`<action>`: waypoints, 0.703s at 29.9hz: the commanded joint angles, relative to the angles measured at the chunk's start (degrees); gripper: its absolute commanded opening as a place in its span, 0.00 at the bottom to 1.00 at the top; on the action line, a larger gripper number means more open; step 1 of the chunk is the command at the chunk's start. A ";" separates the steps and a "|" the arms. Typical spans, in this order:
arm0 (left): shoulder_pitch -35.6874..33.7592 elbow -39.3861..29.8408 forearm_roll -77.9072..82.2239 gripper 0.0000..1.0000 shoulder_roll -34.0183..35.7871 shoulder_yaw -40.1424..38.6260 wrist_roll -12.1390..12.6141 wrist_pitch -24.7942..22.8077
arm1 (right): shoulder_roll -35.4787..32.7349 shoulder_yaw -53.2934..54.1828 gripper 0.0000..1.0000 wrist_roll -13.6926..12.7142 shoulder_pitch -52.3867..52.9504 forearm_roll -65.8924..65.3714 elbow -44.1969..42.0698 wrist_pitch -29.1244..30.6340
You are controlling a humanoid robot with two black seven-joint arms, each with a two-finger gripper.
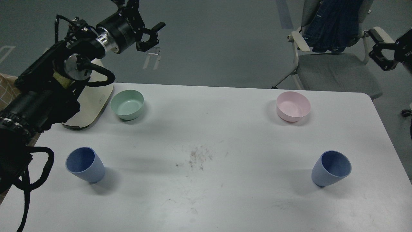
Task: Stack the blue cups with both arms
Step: 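Move the left gripper down past the toaster toward the blue cup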
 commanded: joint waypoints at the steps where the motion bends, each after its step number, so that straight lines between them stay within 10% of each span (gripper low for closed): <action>1: 1.21 -0.22 -0.35 0.98 -1.53 -0.13 -0.16 0.00 | 1.65 -0.04 1.00 0.12 -1.02 -2.20 -0.10 0.58; 17: 1.92 0.48 -1.05 0.98 -1.27 -1.01 -1.74 0.00 | 1.91 0.75 1.00 0.21 -0.93 -2.29 -0.54 0.58; 21: 2.09 0.66 -1.14 0.98 -1.35 -1.18 -9.36 0.00 | 4.28 2.34 1.00 1.17 -0.58 -2.20 -1.77 0.58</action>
